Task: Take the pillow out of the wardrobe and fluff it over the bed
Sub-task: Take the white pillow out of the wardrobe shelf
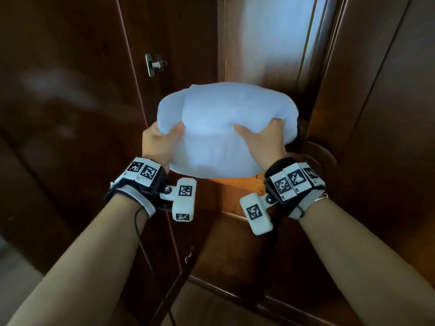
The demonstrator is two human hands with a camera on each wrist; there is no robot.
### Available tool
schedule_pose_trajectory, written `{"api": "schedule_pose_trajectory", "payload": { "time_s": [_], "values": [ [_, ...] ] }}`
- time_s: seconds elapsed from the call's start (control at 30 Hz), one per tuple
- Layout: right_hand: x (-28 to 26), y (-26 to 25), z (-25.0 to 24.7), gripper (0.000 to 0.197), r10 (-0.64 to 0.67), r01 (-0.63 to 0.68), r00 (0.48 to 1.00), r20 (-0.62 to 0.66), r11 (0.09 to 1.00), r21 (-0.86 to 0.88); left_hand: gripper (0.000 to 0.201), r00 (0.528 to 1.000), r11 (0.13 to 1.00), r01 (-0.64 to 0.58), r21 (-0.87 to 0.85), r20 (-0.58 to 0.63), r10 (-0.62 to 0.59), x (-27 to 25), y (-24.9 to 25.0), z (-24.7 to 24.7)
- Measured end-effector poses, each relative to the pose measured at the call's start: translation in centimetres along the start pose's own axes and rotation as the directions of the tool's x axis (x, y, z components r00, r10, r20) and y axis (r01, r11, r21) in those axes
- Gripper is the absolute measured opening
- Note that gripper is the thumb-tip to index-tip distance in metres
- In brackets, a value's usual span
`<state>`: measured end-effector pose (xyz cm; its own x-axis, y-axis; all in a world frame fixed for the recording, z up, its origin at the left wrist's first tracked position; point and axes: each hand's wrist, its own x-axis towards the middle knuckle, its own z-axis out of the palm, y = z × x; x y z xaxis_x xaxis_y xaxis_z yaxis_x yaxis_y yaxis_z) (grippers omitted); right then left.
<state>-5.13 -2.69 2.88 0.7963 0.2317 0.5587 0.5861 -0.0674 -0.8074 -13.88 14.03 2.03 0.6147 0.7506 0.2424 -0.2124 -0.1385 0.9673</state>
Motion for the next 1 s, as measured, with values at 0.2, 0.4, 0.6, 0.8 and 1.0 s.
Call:
{"api": "schedule_pose_trajectory", "payload": {
  "time_s": [0.2,0.4,0.6,0.8,1.0],
  "values": [
    [-4.5,-4.3,-3.4,0.035,-0.109,0.106,0.992,-0.064,0.993,-0.051,0.004,0.998,0.998,-0.061,0.003,0.0,0.061,-5.8,4.3,-2.5],
    [-8.2,-7.4,-3.6,0.036,-0.092,0.093,0.996,-0.007,0.995,0.032,0.009,0.995,0.995,-0.101,-0.01,0.002,0.101,-9.1,5.9,-5.7],
    [-13.4,-9.5,-2.1,0.049,-0.082,0.085,0.996,-0.041,0.994,0.067,0.009,0.991,0.993,-0.115,-0.035,0.071,0.117,-11.9,5.9,-10.6],
    [-19.1,-10.8,1.0,0.033,-0.026,0.026,1.0,-0.01,0.996,0.08,0.007,0.994,0.999,-0.046,-0.006,0.1,0.047,-13.8,4.0,-16.1],
    [-25.7,-9.5,4.1,0.034,0.077,-0.085,0.994,0.073,0.99,0.114,0.013,0.987,0.994,0.097,0.057,0.121,-0.103,-15.4,-0.2,-21.2]
  ]
}}
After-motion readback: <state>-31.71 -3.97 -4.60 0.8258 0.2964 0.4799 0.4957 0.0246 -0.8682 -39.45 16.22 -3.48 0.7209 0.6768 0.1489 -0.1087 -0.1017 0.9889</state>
